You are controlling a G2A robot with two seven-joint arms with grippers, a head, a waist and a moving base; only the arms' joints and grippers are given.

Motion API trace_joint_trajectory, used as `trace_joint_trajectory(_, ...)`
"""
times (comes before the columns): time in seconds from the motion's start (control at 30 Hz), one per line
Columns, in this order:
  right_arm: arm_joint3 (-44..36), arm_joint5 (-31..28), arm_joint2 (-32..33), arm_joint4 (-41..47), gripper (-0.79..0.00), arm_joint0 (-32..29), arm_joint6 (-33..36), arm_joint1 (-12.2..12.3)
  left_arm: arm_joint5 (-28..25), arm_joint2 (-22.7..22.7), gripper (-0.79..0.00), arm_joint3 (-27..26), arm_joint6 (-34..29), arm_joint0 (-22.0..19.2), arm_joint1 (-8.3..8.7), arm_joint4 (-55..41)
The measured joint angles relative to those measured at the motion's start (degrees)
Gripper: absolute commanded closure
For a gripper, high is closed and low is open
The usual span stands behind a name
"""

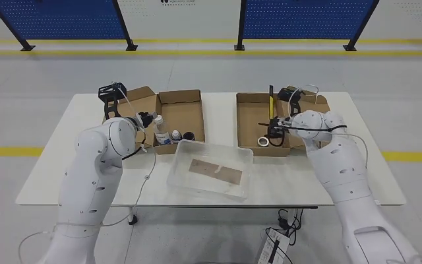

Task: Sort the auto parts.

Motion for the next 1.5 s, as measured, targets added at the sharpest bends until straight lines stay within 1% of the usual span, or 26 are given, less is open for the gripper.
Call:
trace_joint_trajectory(0.13, 6.5, -1.4, -3.6, 0.9, 0.000, 3.2, -0.5, -1.1, 0.0, 0.0, -0.785, 0.0, 0.0, 0.0, 0.00, 0.0)
trace_joint_trajectory(0.33, 13.8, -3.4, -8.2, 2.7, 0.000, 7.1, -1.2, -2.9, 0.0, 0.0, -0.785, 0.0, 0.0, 0.0, 0.00, 0.0)
trace_joint_trajectory(0.73, 25.1, -6.1, -14.4, 5.5, 0.000, 13.4, -3.2, -6.5, 0.0, 0.0, -0.785, 0.0, 0.0, 0.0, 0.00, 0.0)
trace_joint_trajectory(1.03, 32.1, -8.2, -17.8, 7.3, 0.000, 16.3, -4.2, -9.1, 0.0, 0.0, -0.785, 0.0, 0.0, 0.0, 0.00, 0.0)
trace_joint_trajectory(1.37, 38.5, -10.3, -19.1, 9.1, 0.000, 18.6, -5.5, -11.0, 0.0, 0.0, -0.785, 0.0, 0.0, 0.0, 0.00, 0.0)
trace_joint_trajectory(1.5, 40.0, -11.0, -19.5, 9.3, -0.080, 19.1, -5.7, -11.5, 0.0, 0.0, -0.785, 0.0, 0.0, 0.0, 0.00, 0.0)
